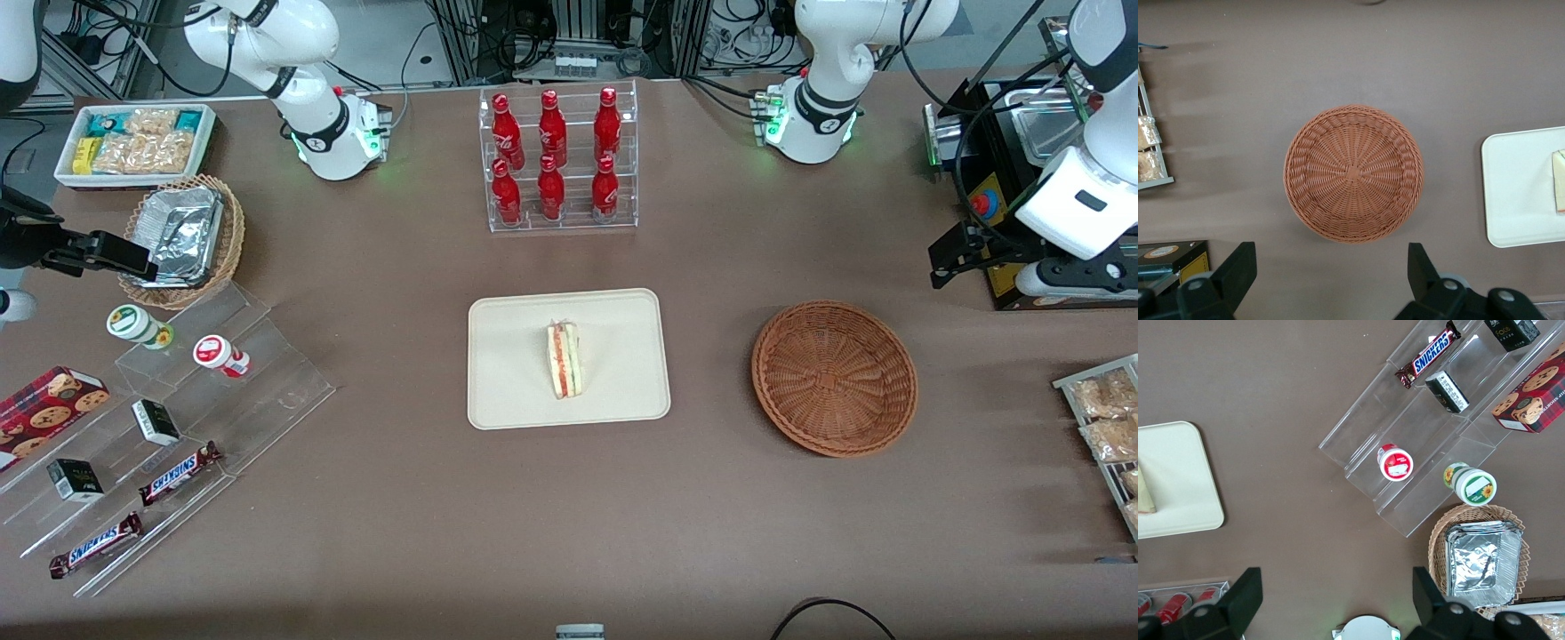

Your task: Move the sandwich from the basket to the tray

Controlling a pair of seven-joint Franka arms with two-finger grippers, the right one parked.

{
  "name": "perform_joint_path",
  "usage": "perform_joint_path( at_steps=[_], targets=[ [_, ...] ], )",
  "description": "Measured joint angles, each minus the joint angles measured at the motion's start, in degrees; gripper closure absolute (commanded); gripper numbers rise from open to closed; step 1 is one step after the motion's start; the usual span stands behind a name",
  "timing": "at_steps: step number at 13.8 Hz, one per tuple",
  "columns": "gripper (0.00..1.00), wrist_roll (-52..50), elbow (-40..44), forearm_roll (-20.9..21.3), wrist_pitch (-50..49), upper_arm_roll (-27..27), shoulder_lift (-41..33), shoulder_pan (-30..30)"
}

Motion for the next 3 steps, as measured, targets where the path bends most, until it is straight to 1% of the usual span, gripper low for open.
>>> perform_joint_path(
  at_steps=[3],
  targets=[
    [0.0, 0.0, 1.66, 0.0, -1.37, 0.0, 0.92, 0.13]
  ],
)
